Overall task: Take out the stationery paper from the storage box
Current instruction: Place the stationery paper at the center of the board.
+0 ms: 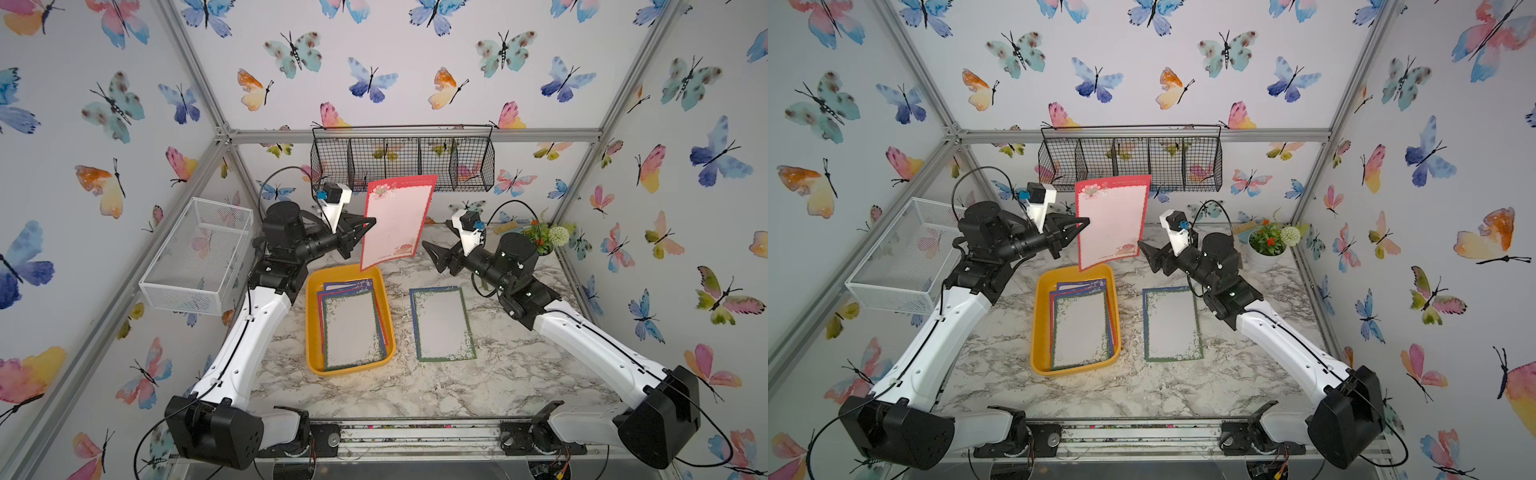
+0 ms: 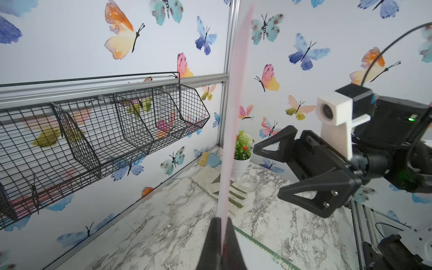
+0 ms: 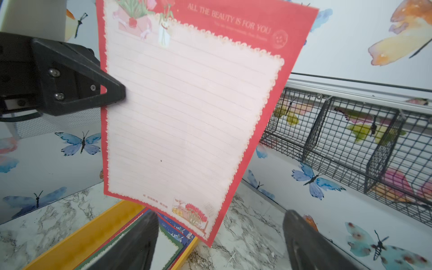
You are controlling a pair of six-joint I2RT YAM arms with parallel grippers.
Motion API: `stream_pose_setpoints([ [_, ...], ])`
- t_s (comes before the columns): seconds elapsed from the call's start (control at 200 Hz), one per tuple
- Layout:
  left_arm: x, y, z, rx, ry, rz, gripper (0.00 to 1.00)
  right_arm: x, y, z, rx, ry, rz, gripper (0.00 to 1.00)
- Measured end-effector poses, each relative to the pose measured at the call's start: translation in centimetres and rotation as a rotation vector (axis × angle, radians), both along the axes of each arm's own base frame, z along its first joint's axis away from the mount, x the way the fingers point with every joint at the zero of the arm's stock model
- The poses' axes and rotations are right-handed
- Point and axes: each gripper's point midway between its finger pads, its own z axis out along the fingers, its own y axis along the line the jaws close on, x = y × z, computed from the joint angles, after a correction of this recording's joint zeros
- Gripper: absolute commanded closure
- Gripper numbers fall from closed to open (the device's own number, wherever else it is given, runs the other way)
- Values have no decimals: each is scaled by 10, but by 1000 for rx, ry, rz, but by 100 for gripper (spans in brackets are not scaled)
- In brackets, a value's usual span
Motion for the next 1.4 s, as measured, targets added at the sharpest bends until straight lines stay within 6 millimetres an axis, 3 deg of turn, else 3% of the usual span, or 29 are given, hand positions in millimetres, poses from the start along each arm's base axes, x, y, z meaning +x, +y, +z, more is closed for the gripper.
stream_pose_setpoints([
  [0.155, -23, 7, 10, -28, -75, -18, 100, -6, -1, 9, 11, -45, 103, 14],
  [0.29, -31, 15, 23, -70, -118, -32, 100, -16, 9, 13, 25, -85, 208, 15],
  [0.521, -35, 15, 23, -109, -93, -71, 100, -31, 29, 15, 63, -103, 397, 22],
  [0.821, -43, 12, 25, -134, -75, -125, 100, -41, 38, 46, 139, -140, 518, 35],
  [1.121, -44, 10, 22, -142, -51, -146, 100, -37, 49, 40, 157, -68, 586, 43],
  [1.266, -40, 9, 19, -147, -35, -150, 100, -38, 53, 37, 162, -29, 633, 52],
  [1.401, -35, 8, 14, -150, -8, -155, 100, -40, 53, 38, 168, -18, 645, 68],
])
